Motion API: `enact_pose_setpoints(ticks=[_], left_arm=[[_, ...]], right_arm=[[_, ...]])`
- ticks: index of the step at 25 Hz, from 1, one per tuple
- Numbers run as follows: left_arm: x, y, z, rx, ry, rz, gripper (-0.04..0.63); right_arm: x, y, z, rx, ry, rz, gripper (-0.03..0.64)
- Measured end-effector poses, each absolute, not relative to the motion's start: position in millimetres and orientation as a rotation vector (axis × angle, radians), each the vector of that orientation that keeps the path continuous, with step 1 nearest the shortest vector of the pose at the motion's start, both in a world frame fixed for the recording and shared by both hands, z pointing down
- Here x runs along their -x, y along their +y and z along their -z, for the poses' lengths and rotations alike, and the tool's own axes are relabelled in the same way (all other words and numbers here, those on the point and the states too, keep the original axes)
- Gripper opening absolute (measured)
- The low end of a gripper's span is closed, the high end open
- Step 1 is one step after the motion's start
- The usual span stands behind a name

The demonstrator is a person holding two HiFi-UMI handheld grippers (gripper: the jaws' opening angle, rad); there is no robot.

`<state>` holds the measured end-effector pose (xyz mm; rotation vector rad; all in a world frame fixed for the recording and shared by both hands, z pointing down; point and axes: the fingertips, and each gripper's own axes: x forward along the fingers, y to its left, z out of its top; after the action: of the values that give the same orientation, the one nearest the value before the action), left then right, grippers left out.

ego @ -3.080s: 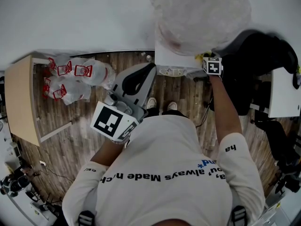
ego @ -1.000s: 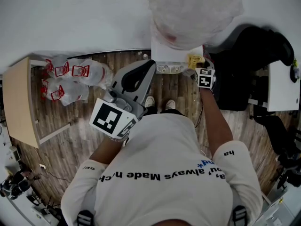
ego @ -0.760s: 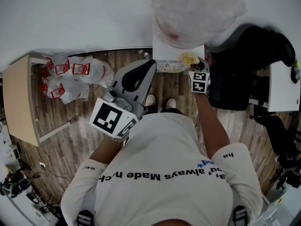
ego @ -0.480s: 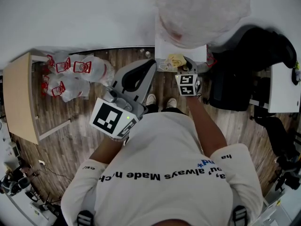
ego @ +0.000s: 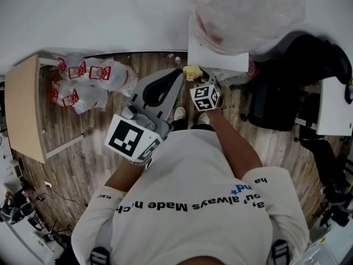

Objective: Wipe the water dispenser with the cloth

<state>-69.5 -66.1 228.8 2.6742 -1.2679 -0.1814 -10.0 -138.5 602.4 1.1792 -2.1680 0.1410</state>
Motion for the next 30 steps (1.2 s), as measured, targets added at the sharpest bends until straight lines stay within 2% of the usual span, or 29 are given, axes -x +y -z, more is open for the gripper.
enact_pose_setpoints(ticks=[15, 30], left_arm=[[88.3, -61.5, -231.6, -2.660, -1.308, 0.148, 0.020], [60.9, -70.3, -226.4, -2.692, -1.251, 0.156, 0.020]], right_arm=[[8.6, -143.0, -649.8, -1.144, -2.066, -0.208, 0.060], [-33.7, -144.4, -651.1, -1.203, -2.019, -0.247, 0.060]])
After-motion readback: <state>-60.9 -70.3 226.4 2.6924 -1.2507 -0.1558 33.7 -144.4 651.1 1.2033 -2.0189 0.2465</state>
